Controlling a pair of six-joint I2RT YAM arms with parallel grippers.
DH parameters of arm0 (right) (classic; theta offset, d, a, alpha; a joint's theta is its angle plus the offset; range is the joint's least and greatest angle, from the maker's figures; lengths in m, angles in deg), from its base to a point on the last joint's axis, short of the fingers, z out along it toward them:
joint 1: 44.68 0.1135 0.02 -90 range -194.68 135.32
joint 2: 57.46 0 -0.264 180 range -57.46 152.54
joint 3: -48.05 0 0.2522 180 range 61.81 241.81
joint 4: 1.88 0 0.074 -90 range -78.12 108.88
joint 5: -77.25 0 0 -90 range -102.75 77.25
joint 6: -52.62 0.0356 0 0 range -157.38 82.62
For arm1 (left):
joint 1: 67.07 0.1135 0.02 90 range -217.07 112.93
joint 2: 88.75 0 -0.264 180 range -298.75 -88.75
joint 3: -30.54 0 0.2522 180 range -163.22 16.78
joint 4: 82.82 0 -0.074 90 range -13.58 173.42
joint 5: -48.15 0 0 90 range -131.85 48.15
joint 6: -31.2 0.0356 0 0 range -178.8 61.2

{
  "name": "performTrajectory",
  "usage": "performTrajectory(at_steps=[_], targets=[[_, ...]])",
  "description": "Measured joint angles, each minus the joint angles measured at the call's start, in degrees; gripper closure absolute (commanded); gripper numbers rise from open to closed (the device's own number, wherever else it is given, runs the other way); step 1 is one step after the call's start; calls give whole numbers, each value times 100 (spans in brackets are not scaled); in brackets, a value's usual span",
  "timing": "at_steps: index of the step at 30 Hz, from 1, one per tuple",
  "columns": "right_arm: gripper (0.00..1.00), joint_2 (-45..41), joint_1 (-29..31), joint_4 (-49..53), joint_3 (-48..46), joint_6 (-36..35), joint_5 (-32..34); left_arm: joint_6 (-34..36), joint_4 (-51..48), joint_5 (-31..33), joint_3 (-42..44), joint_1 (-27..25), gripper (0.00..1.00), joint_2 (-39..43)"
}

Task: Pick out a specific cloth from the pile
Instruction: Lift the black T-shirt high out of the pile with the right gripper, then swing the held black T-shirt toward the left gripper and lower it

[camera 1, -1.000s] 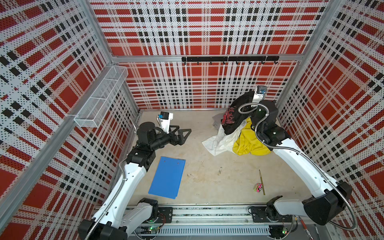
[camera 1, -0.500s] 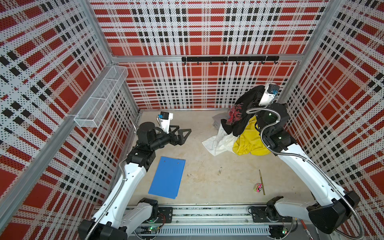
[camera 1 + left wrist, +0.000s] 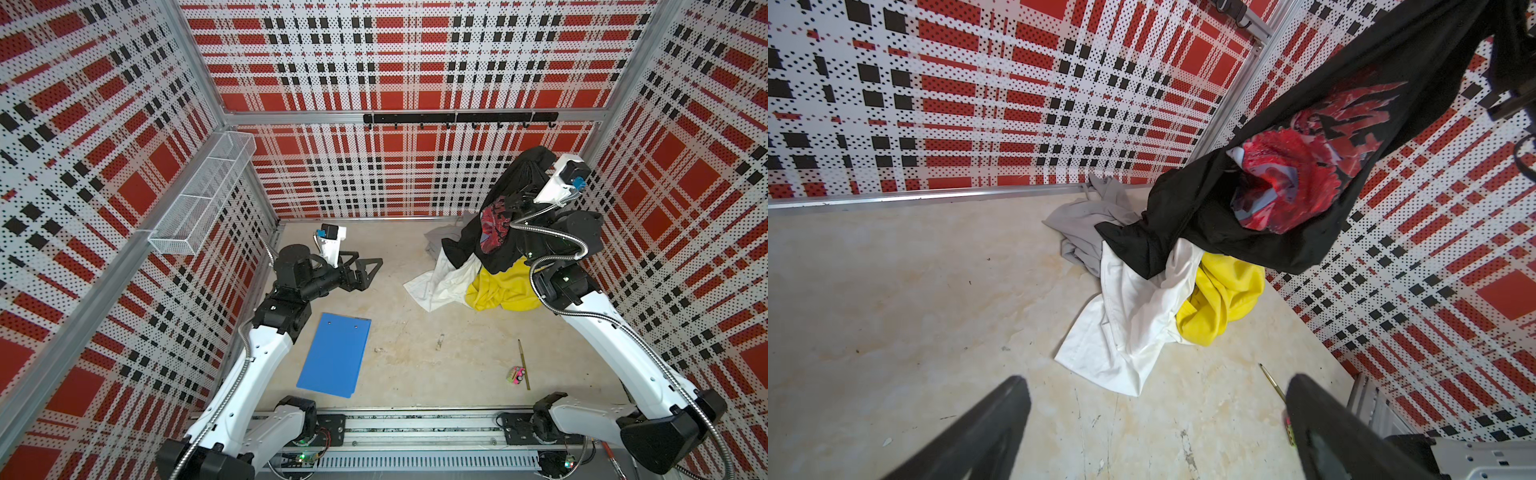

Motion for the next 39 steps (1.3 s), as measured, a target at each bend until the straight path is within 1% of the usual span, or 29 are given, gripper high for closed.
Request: performTrajectory(at_steps=[10,15,23,31,39], targets=[[100,0,0,-1475,98,24,-9,-15,39,-2,11,0,1,0],[100,120,0,-2000,463,98,-79,-17,42,-2,20,-2,1,0],[100,498,0,-2356,1272,308,-608,-17,48,0,26,-2,1,0],[100,916,0,-2422,2072,588,-1147,-20,63,2,26,-2,1,2],[100,1482,0,-2411,3200,1062,-1735,-20,76,4,26,-2,1,31]])
